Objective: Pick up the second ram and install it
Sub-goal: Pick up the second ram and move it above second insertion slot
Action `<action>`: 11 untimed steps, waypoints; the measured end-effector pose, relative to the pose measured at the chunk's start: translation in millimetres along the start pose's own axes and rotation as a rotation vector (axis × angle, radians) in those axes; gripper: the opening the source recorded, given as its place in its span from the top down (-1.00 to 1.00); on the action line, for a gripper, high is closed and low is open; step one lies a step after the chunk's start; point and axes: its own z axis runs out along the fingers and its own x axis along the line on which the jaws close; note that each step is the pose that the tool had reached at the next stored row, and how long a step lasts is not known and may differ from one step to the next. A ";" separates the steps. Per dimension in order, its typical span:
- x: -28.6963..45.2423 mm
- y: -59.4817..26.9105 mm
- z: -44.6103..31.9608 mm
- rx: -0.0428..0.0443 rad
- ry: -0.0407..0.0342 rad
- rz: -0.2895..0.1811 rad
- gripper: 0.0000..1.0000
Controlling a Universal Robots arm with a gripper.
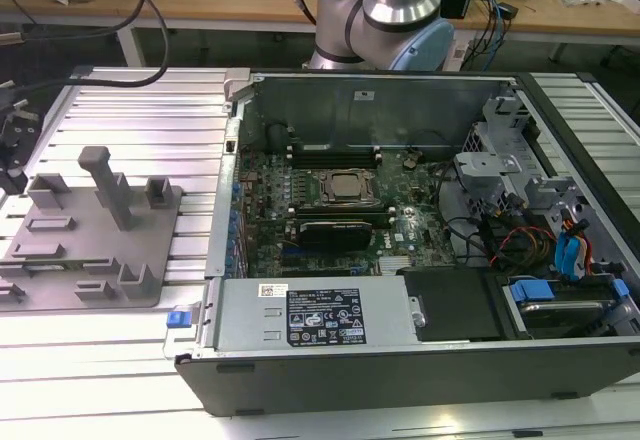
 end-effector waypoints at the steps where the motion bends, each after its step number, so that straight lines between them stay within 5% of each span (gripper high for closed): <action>1: 0.0 0.0 0.3 -0.0002 0.0010 -0.023 0.84; 11: 0.0 -0.2 3.9 -0.0021 0.0123 -0.278 0.84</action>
